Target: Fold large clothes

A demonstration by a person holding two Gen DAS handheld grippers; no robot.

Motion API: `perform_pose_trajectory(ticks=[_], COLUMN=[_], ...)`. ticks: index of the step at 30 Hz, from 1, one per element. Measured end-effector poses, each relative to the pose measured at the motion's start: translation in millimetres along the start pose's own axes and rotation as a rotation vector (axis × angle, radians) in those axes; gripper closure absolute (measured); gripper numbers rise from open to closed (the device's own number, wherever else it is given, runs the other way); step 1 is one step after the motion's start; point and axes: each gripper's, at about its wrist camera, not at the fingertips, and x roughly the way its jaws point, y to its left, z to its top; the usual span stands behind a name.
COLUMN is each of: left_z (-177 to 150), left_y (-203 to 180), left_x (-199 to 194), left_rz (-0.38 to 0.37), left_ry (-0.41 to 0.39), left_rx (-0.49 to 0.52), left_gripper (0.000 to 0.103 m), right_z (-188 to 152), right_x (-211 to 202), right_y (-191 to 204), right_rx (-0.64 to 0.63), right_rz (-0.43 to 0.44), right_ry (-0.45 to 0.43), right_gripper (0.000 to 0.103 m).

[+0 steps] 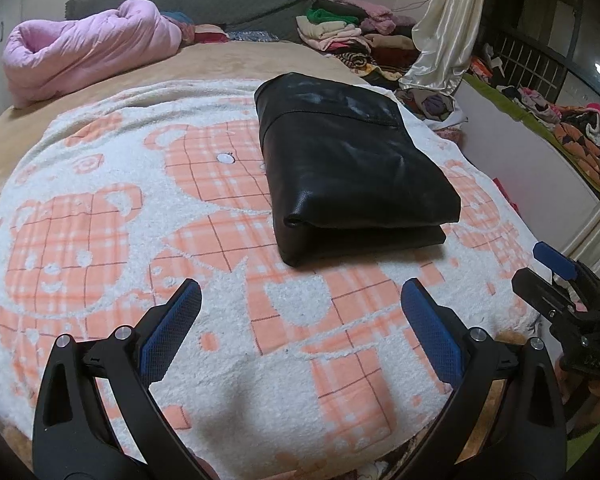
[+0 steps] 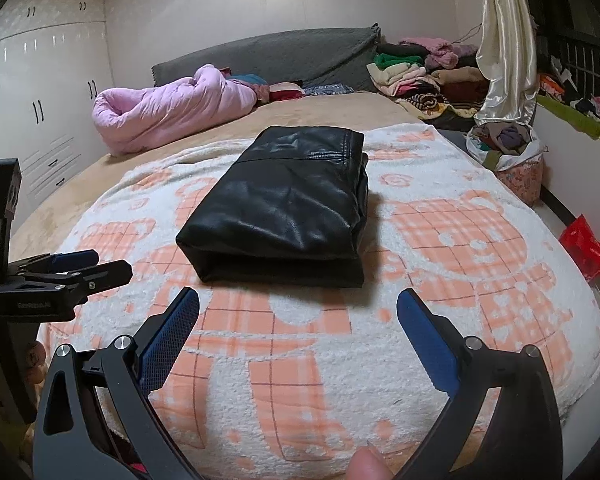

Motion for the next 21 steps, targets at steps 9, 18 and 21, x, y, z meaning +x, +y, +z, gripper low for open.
perform_pose_trajectory(ticks=[9, 18, 21], left_z=[-1.2, -2.8, -3.7], left_y=[2.2, 4.2, 4.8], left_x=[-0.4, 0.9, 0.4], left_rz=[0.007, 0.022, 0.024], left_ry=[0.005, 0.016, 0.014], left_rx=[-0.01, -0.009, -0.01], left_gripper=[0.01, 0.01, 0.01], right_z=[-1.2, -1.6, -1.5], right_x=[0.4, -0.4, -0.2], right_y=[-0.2, -1.5, -2.3], right_rx=[0.007, 0.014, 0.014], right_rz=[-0.007, -0.006, -0.009], right_ry=[0.0, 0.003, 0.004], right_gripper=[0.004, 0.004, 0.004])
